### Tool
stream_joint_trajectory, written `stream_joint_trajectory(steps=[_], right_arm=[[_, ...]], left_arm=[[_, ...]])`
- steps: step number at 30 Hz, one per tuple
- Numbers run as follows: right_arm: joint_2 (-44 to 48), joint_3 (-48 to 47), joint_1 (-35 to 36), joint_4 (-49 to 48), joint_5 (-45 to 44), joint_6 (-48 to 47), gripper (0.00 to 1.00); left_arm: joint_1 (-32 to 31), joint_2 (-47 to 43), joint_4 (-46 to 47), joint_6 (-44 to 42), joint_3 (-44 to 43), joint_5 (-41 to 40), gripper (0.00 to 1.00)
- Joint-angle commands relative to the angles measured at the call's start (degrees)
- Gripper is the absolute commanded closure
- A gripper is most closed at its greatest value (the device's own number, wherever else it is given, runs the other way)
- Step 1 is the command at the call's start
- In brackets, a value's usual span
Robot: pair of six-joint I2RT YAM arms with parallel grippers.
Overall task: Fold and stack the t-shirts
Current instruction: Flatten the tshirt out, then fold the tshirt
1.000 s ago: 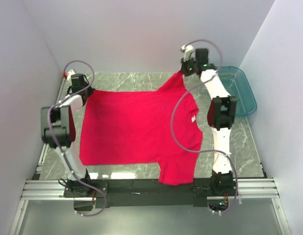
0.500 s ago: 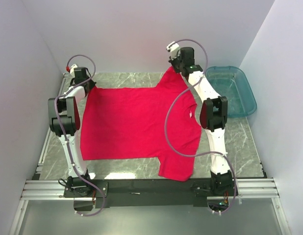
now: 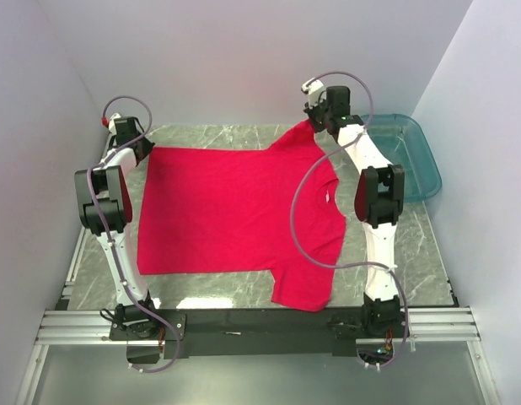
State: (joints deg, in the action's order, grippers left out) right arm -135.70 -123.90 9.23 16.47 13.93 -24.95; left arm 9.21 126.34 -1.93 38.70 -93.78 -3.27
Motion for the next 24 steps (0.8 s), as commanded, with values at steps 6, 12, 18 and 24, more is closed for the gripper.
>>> stream_joint_trajectory(steps=[6,12,18,24], right_arm=[[13.34,8.13,-1.67,-3.54,6.63,0.78,1.0],[19.15,17.18,-2.55,-5.92,9.0,1.48,1.0],[23.28,23.6,-3.08,-7.76,9.71,1.57,1.0],[26.62,27.38,-3.87,-8.12,10.76,2.19,1.0]], left_arm=[[0.72,-1.27,0.62,-1.17,-0.27,2.74,0.99],[1.51,-2.33,0.7,-1.69,1.58,4.67,1.0],[1.86,-4.26,1.58,-1.69,3.86,5.46,1.0],[2.65,-6.9,3.24,-1.43,7.54,5.99,1.0]])
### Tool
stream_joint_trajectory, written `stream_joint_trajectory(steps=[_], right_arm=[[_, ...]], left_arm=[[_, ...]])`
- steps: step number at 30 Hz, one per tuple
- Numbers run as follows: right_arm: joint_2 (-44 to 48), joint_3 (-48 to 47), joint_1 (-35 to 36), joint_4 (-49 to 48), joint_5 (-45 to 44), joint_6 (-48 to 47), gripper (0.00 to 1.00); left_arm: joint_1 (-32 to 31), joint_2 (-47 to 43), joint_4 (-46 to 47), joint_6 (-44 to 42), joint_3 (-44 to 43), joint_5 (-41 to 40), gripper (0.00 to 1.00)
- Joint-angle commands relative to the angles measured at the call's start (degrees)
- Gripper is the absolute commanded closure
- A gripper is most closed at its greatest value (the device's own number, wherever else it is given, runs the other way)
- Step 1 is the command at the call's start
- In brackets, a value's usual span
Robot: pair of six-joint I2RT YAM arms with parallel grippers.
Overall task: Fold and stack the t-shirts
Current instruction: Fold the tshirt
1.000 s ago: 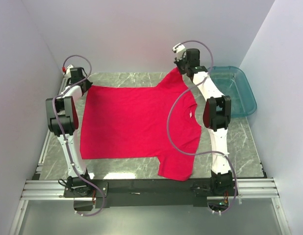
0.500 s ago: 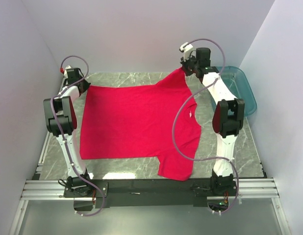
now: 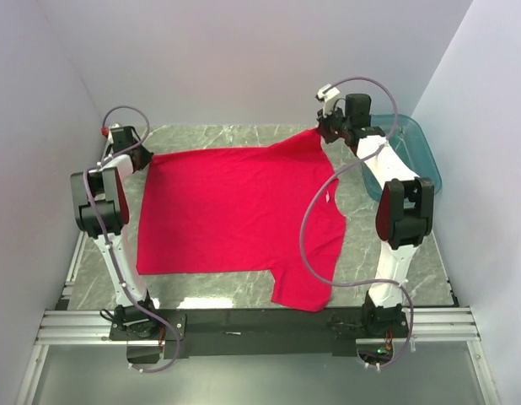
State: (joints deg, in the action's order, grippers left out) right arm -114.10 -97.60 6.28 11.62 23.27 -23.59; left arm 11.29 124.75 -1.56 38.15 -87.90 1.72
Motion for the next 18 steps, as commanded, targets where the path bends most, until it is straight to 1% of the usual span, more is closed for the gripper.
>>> stream_joint_trajectory(steps=[1,11,18], right_arm=[[5.81,1.71,-0.92,-3.35,1.52,0.92,1.0],[11.97,9.96,-1.01,-4.58,2.66,1.62,1.0],[15.49,13.75,-0.92,-4.76,2.92,1.71,1.0]], left_arm=[[0.84,-6.09,3.06,-0.89,2.37,1.1,1.0],[2.24,-11.37,4.9,-2.11,10.02,2.5,1.0],[2.86,-14.09,5.87,-2.2,13.28,3.38,1.0]])
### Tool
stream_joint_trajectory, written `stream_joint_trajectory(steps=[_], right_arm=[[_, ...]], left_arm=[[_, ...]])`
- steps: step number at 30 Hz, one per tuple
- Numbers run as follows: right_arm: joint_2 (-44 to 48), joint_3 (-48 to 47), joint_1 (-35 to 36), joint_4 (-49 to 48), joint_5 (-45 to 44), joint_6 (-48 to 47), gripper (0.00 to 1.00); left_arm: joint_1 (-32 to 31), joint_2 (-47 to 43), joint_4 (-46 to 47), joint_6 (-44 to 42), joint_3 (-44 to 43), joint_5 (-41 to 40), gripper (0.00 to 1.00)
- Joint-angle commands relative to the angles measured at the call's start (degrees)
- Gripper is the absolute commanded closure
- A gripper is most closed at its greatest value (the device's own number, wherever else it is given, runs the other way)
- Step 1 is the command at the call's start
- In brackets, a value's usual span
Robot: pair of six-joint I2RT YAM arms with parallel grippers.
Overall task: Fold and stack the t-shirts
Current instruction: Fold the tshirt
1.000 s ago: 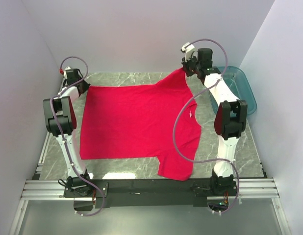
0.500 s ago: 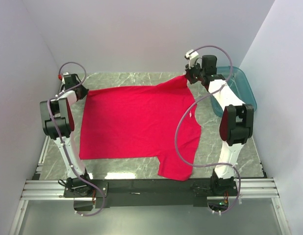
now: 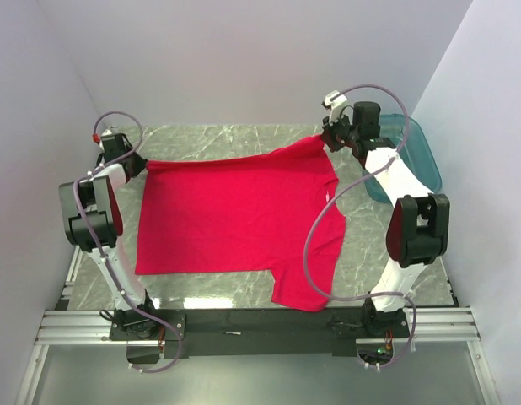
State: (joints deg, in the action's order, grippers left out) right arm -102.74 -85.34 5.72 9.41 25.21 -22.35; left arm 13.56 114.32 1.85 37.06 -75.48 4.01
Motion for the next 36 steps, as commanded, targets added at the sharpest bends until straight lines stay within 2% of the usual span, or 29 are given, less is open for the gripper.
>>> stream_joint_trajectory(steps=[1,19,36], right_arm=[[4.47,1.93,-0.35,-2.64,1.07,0.46,1.0],[11.51,9.4,-0.7,-3.7,1.16,0.03,1.0],[10.98,10.72,-1.41,-3.61,1.42,0.55,1.0]], left_arm=[[0.76,-4.02,2.46,-1.2,0.95,1.09,1.0],[1.73,-6.04,2.19,-1.9,2.62,1.97,1.0],[2.08,-9.03,2.9,-1.73,6.31,2.23,1.0]])
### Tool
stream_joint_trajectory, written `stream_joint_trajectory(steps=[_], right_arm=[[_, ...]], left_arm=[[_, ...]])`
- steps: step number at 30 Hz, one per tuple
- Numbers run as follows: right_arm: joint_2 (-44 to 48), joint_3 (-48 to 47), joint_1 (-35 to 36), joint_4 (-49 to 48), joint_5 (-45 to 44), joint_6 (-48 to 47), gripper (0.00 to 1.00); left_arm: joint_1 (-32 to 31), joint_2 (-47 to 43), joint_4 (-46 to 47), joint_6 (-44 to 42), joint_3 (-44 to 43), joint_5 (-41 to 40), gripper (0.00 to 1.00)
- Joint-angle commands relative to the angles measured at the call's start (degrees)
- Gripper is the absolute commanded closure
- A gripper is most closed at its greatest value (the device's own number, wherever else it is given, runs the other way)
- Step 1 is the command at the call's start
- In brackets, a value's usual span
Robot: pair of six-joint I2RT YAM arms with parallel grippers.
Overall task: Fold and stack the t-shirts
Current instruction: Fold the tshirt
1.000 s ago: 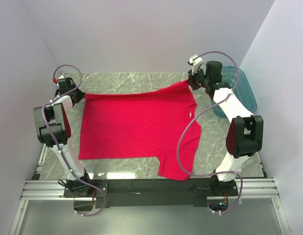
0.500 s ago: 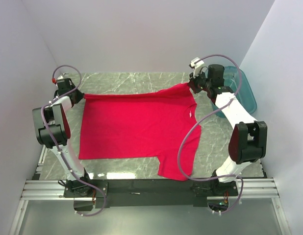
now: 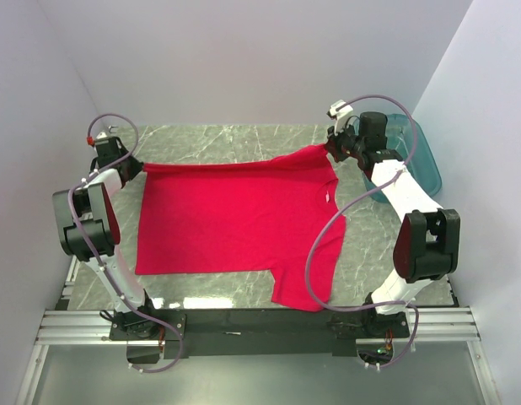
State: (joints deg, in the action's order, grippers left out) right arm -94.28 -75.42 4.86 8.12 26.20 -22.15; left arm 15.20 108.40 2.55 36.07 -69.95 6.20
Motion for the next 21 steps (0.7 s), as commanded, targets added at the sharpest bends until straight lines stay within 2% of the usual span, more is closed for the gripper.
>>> stream_joint_trajectory(steps=[1,21], right_arm=[[2.7,0.97,-0.56,-2.41,0.44,0.36,1.0],[5.07,5.1,-0.73,-3.29,0.96,0.18,1.0]], left_arm=[[0.53,-3.11,2.2,-0.74,0.96,0.13,1.0],[0.53,-3.89,2.46,-0.74,2.89,0.04,1.0]])
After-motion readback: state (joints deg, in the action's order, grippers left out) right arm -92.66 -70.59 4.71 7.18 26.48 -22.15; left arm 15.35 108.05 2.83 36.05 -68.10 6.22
